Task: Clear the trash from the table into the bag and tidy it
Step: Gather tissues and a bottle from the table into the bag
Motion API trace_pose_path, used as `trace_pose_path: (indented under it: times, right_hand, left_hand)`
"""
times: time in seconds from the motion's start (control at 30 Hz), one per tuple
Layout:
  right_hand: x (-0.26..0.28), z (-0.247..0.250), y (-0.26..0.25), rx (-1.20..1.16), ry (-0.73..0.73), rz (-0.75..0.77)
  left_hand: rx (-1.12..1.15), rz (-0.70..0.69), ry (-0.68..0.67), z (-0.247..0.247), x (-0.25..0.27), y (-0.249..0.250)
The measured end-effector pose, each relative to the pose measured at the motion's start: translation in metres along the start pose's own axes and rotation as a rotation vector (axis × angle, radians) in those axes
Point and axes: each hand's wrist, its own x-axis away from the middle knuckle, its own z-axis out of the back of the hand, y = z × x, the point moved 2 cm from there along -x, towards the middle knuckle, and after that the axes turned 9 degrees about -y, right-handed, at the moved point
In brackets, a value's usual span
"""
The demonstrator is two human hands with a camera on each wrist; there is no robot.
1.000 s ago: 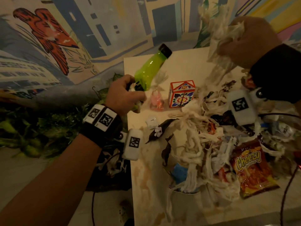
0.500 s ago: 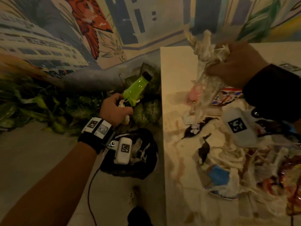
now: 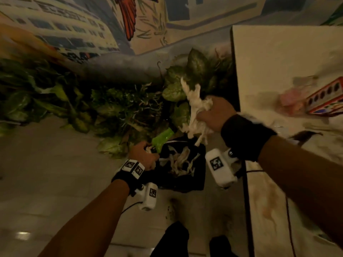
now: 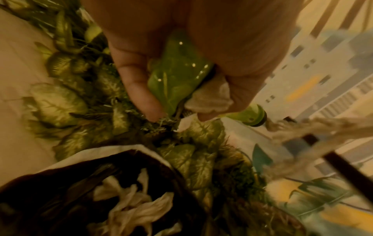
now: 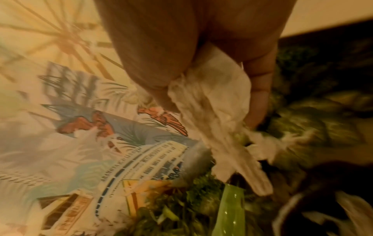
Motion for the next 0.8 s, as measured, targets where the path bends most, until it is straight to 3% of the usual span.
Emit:
trace_pose_path:
  times: [0.03, 0.2, 0.37, 0.7, 0.8]
  right_hand:
    - [-0.029, -0.038, 0.008, -0.015, -0.032, -0.058]
    - [-0.043, -0.092, 0.061, -0.079, -0.146, -0.282]
    - [-0.057, -0.139, 0.107, -0.113, -0.208, -0.401]
    - [-0.091, -0.189, 0.151, -0.055, -0.256, -0.476]
    - [-0.097, -0.194, 0.145, -0.042, -0.265, -0.488]
  left_hand:
    - [0.014, 0.046, -0.048, -0.003, -0.024, -0.029]
    - [0.071, 0.216, -0.205, -0.047, -0.046, -0.06]
    - [-0.023, 0.293, -0.223, -0.082, -0.074, -0.083]
    - [-0.024, 0.228, -0.202, -0.099, -0.112, -0.101]
    - [-0.026, 0.176, -0.119, -0.087, -0.108, -0.112]
